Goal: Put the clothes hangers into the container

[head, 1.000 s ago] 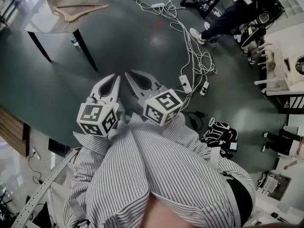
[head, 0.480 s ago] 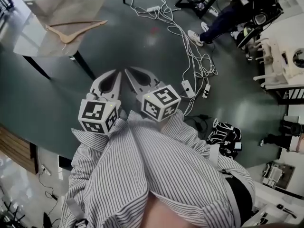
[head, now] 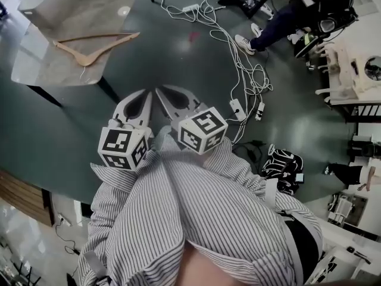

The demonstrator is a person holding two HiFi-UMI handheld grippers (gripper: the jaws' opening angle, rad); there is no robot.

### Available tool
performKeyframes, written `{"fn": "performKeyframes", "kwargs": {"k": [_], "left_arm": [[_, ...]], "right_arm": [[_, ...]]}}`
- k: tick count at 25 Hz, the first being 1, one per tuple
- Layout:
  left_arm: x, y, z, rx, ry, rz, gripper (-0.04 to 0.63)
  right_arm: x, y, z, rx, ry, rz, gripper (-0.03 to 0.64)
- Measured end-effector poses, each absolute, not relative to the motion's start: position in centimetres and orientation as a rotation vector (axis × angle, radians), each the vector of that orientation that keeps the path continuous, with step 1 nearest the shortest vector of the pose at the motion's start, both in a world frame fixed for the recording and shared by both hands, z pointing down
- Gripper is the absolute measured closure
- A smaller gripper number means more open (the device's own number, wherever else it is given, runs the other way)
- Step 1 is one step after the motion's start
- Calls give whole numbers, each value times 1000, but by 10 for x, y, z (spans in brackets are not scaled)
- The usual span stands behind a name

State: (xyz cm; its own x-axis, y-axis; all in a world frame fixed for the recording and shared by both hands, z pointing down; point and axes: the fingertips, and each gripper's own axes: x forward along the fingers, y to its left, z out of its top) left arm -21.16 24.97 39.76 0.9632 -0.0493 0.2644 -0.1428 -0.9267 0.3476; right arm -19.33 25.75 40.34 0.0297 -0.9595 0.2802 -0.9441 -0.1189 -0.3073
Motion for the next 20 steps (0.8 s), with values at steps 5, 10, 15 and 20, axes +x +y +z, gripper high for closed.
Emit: {"fn": "performKeyframes", "kwargs": {"k": [5,10,15,20], "left_arm": [[-209,228,404,2728,-173,362,584],[-198,207,407,2718,-193,374,586],[-167,178,420,2701,-195,403,584],[-134,138,423,2693,-232,412,584]], "right_arm": [[-190,238,400,-2207,2085,-630,603],[-182,226,408,-2200,2072,-647,601],[-140,198,418,-2216,2030,-668,603],[-103,160,419,-2202,2050,-684,603]]}}
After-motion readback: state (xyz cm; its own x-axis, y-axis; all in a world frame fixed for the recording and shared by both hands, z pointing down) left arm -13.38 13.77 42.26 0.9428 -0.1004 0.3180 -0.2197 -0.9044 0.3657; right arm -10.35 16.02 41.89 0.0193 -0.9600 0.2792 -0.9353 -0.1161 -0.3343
